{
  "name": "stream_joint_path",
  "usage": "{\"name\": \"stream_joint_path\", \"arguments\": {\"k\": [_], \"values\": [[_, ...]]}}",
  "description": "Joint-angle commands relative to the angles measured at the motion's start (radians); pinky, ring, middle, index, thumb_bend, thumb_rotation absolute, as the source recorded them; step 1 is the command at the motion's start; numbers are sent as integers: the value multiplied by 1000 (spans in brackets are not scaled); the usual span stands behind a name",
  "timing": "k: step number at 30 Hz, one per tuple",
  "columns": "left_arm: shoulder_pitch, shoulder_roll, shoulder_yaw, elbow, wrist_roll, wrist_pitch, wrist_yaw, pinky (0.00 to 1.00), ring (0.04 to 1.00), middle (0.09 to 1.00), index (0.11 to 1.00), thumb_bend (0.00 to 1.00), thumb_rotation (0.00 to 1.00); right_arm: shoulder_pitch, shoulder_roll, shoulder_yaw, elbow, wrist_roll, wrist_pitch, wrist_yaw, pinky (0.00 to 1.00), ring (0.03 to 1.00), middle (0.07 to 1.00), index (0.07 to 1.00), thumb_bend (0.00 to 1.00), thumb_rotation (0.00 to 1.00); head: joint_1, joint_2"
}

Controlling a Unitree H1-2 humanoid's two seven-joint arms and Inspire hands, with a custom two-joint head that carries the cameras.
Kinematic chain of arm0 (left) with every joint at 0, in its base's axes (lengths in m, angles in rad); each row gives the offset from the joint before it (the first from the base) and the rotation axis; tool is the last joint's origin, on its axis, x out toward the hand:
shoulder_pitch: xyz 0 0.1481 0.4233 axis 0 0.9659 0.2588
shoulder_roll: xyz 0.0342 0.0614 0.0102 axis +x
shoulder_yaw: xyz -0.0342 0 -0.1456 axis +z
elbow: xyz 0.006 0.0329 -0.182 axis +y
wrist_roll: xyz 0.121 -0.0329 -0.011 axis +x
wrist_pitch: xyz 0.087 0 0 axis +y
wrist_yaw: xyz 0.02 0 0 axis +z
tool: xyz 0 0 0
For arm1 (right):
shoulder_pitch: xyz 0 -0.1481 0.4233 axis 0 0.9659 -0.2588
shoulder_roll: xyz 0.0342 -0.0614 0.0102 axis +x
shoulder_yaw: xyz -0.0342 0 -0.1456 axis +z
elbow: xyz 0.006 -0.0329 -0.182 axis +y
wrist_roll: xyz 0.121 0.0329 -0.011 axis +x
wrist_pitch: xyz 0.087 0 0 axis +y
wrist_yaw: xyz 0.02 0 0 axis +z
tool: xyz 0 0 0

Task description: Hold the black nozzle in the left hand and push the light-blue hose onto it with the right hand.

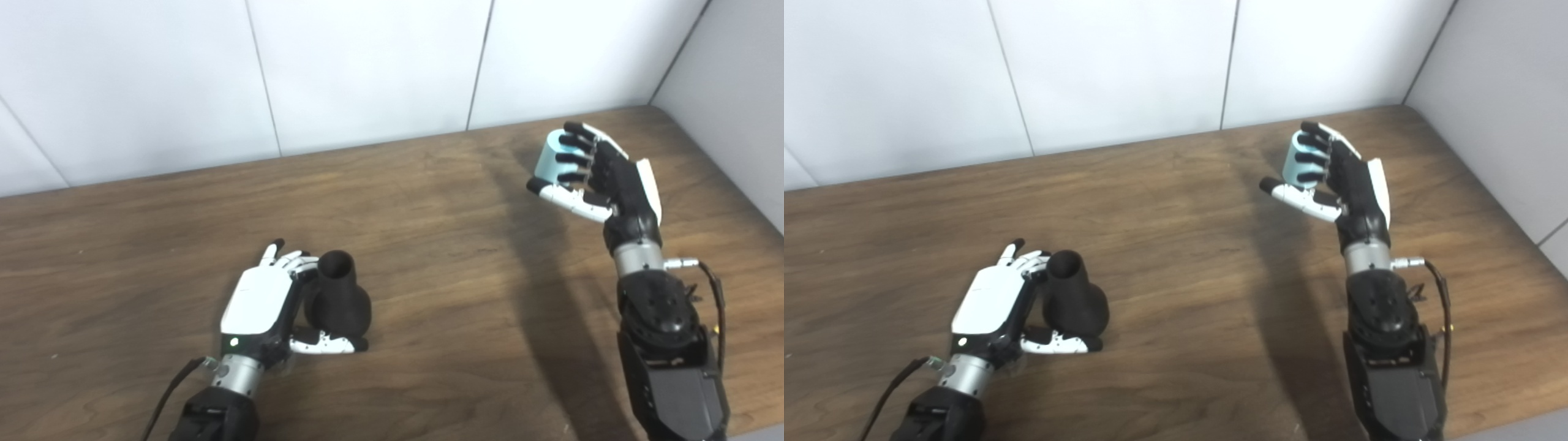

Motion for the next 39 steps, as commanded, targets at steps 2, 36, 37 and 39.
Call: {"name": "stream_joint_path", "arguments": {"k": [2,36,37,39], "values": [[11,26,6,33,4,-1,-12,1000,836,751,484,523,49,-55,-61,3,-17,-78,-49,-15,647,726,772,796,693,327,-19,-8],[21,56,22,18,-19,-33,-29,1000,821,742,484,523,48,-449,-501,323,263,-569,181,463,779,889,848,802,952,197,-65,5],[20,55,22,18,-19,-33,-30,1000,822,743,484,523,48,-457,-502,329,278,-575,183,469,772,881,849,804,959,200,-62,5],[19,53,23,19,-22,-33,-29,1000,822,744,484,523,48,-470,-506,342,298,-588,186,484,793,880,849,812,953,195,-62,5]]}}
